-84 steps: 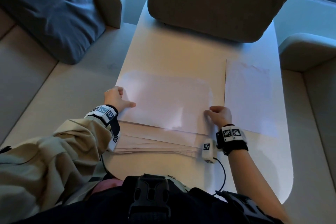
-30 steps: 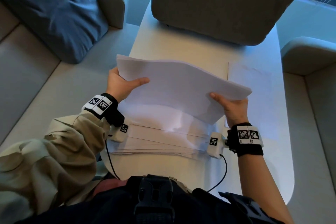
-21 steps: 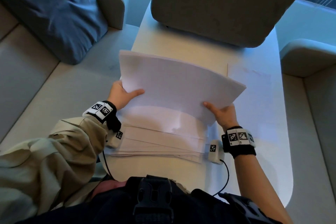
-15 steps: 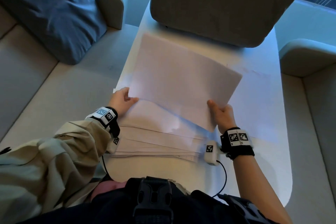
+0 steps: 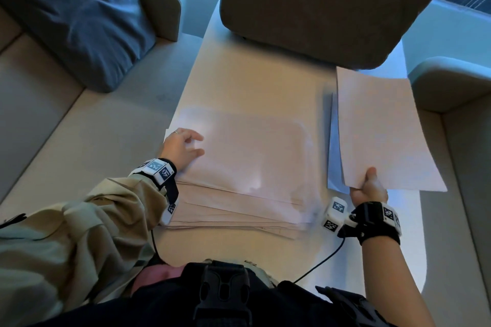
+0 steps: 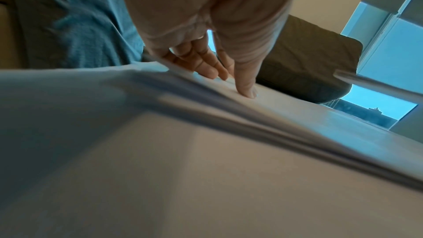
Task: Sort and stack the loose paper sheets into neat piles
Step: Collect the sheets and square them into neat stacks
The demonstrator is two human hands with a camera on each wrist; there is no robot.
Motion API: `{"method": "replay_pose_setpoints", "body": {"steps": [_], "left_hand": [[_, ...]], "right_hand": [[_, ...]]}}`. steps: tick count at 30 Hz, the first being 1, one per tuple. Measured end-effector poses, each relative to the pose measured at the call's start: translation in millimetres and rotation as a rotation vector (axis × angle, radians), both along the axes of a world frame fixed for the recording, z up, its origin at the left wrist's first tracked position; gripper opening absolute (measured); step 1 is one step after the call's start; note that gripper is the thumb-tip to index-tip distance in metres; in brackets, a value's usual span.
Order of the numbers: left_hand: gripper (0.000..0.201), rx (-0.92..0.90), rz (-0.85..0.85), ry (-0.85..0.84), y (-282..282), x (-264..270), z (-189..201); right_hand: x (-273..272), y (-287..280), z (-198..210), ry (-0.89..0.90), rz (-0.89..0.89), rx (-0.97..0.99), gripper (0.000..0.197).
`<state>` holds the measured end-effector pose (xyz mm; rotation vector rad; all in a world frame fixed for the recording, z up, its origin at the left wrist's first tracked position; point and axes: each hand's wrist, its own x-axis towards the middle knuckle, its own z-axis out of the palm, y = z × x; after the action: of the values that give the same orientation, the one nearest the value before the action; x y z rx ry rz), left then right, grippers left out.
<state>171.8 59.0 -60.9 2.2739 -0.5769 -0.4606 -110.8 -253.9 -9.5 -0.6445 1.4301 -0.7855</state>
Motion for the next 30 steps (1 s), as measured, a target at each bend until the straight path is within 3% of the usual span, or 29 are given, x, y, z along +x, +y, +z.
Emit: {"method": "replay_pose_setpoints", "body": {"steps": [4, 10, 13, 15, 20, 22, 26, 28, 30], "left_hand": [[0.026, -0.008, -0.001, -0.002, 1, 0, -1], [0.026, -0.002, -0.001, 0.012, 2, 1, -2], [0.027, -0.018, 0.011, 0.024, 1, 1, -3], [0.027, -0.036, 0.025, 0.041, 1, 1, -3], [0.027, -0.031, 0.034, 0.045, 1, 0, -4], [0.027, -0.027, 0.038, 0.042, 1, -1, -3], [0.026, -0.013, 0.052, 0.038, 1, -2, -3], [0.025, 0.0, 0.06, 0.04, 1, -3, -2], [0.025, 0.011, 0.061, 0.04, 1, -4, -2]], "right_hand": [[1, 0, -12, 0.073, 0.036, 0.021, 0.036], [8, -9, -31, -0.018, 0.079, 0.125, 0.018], [5, -16, -49, -0.105, 0.02, 0.246, 0.042], [3, -23, -60, -0.093, 0.006, 0.265, 0.046], [6, -8, -34, -0.223, -0.075, 0.273, 0.029], [3, -8, -35, -0.197, -0.101, 0.241, 0.023], [-3, -15, -44, -0.092, -0.106, 0.234, 0.041], [-1, -19, -44, -0.153, -0.121, 0.248, 0.035], [-2, -19, -41, -0.083, -0.081, 0.215, 0.028]]}}
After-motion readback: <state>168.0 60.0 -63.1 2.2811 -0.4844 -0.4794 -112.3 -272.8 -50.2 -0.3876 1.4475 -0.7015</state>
